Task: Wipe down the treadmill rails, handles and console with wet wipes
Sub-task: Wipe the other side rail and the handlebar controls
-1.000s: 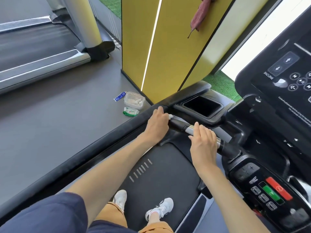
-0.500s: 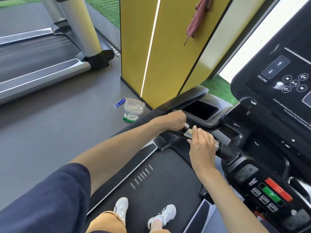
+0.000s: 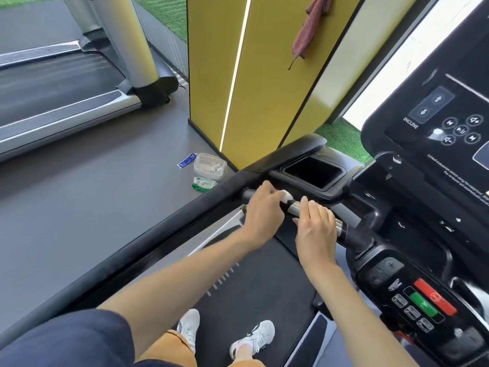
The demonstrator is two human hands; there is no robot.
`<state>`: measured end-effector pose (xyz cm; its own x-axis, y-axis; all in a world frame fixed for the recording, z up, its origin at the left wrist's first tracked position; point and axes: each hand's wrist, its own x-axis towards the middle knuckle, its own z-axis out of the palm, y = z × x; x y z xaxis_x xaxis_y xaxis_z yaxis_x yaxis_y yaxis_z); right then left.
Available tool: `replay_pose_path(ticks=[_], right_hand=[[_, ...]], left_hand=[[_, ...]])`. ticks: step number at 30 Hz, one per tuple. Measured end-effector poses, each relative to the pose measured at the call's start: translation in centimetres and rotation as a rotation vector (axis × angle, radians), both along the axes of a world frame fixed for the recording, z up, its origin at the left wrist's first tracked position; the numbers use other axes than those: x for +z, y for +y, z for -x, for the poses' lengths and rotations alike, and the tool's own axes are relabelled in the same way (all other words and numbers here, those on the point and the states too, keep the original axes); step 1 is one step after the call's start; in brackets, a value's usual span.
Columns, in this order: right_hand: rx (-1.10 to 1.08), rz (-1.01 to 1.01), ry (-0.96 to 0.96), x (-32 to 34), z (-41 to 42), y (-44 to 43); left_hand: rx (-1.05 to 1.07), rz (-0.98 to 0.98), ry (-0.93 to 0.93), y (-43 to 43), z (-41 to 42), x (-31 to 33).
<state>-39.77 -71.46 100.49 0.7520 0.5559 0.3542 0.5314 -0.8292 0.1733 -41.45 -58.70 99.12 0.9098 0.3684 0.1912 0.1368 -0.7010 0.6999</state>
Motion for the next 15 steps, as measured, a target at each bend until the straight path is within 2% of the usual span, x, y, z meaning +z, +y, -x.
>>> replay_pose_path(ticks=[3, 6, 9, 12, 13, 15], right_hand=[[-0.001, -0.023, -0.001, 0.1, 0.0, 0.0], [-0.009, -0.023, 0.012, 0.2, 0.1, 0.1], [-0.018, -0.029, 0.034, 0.4, 0.2, 0.2], [-0.012, -0.023, 0.054, 0.6, 0.2, 0.3], [-0.010, -0.017, 0.062, 0.7, 0.2, 0.3], [-0.006, 0.001, 0.074, 0.8, 0.1, 0.2]], left_hand=[[-0.068, 0.014, -0.233, -1.5, 3.6, -2.6], [-0.038, -0.001, -0.308, 0.6, 4.7, -3.7], [0.244, 0.069, -0.181, 3.1, 3.6, -3.8], [0.348, 0.127, -0.006, 2.2, 2.2, -4.3], [0.383, 0.187, 0.010, 1.4, 2.0, -4.5], [0.372, 0.250, -0.072, -0.7, 2.2, -4.7]])
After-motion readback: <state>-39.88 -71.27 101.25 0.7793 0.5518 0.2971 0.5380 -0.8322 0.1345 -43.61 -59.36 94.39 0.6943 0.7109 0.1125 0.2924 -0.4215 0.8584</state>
